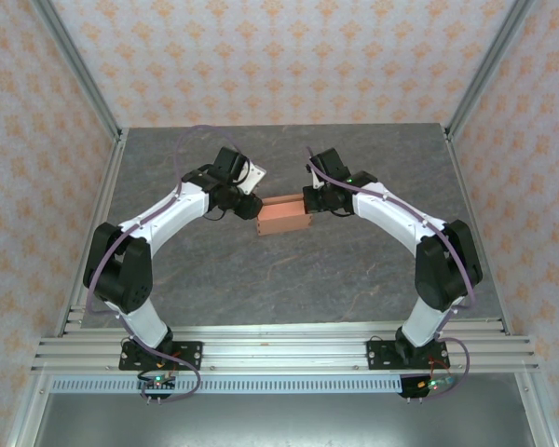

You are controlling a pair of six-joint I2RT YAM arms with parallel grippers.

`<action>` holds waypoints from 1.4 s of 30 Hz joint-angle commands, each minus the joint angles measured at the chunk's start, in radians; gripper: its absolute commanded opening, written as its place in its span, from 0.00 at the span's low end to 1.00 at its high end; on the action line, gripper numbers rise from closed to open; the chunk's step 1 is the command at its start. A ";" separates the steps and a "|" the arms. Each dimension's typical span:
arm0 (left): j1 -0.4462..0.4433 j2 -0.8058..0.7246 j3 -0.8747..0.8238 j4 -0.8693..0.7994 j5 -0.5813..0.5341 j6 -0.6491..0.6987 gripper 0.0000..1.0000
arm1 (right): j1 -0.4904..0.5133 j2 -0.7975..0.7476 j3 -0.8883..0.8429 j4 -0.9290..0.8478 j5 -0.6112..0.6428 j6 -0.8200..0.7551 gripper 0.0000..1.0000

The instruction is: Fold the paper box

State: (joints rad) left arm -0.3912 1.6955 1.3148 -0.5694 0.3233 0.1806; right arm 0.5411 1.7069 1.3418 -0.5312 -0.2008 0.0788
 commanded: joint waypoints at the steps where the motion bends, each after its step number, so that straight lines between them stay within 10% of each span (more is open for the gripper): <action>1: -0.002 -0.013 0.023 -0.036 -0.031 0.000 0.40 | 0.007 0.021 0.021 -0.058 0.022 0.012 0.00; 42: -0.001 -0.068 0.031 -0.026 -0.056 0.007 0.41 | 0.009 0.023 0.028 -0.067 0.024 0.008 0.00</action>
State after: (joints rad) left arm -0.3912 1.6424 1.3178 -0.5835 0.2790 0.1822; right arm 0.5411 1.7107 1.3510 -0.5423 -0.1978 0.0788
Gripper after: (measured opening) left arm 0.410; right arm 0.038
